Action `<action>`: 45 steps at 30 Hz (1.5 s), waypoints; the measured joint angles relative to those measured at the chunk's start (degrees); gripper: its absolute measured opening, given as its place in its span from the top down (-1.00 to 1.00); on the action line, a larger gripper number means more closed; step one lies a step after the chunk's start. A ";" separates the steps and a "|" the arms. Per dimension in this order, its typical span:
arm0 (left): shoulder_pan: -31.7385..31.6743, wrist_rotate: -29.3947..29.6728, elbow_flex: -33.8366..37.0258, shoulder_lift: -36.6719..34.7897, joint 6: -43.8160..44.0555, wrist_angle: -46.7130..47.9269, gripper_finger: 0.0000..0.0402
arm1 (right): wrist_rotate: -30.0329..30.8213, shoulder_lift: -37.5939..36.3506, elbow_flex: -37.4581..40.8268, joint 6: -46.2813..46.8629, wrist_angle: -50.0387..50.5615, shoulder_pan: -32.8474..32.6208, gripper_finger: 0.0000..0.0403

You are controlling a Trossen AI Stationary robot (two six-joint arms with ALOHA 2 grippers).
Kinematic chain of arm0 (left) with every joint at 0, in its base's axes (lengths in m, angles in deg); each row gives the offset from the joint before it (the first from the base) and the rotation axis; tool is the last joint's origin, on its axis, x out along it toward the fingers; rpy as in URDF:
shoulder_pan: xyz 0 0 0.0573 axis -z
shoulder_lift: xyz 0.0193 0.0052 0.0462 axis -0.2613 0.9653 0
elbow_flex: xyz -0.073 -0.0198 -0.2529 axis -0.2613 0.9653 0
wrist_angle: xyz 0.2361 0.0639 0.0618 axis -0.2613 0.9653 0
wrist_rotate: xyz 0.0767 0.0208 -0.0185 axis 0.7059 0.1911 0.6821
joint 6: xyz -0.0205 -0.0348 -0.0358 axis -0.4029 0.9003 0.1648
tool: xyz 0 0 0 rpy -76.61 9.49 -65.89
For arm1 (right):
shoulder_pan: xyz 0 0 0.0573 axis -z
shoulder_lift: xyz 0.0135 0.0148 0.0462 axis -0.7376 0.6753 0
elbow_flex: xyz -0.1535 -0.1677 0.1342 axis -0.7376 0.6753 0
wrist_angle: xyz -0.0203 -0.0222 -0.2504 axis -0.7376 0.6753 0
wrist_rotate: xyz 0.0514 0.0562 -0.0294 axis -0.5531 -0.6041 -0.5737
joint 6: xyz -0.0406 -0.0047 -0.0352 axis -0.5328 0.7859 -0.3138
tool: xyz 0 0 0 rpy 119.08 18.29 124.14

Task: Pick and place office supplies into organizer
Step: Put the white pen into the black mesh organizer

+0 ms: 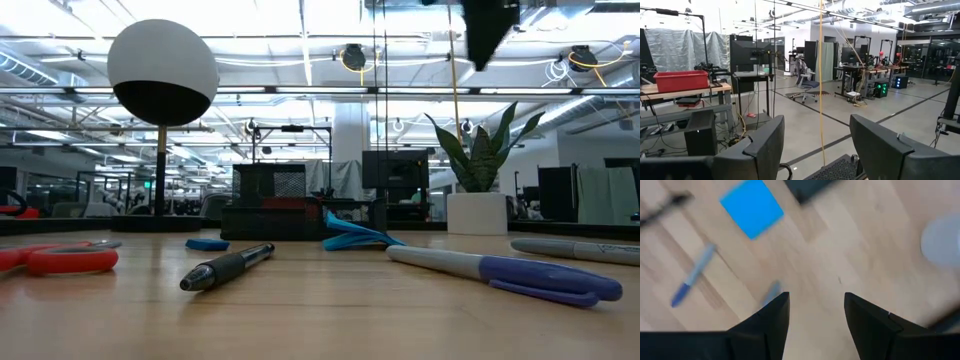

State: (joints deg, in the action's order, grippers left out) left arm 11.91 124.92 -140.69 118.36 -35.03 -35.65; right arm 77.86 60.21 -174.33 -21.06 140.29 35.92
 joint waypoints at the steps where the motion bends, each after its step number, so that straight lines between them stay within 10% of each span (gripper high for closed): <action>1: -0.01 -0.02 0.00 0.00 0.00 0.02 -0.17 | 0.00 0.70 -0.05 1.36 1.65 -0.85 0.09; 45: -0.01 0.00 0.00 -0.02 0.00 0.01 -0.17 | -12.07 2.51 13.61 24.68 -14.71 -12.31 0.09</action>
State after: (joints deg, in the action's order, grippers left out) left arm 11.90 124.92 -140.69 118.34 -35.03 -35.63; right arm 65.79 62.73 -160.71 3.63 125.58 23.61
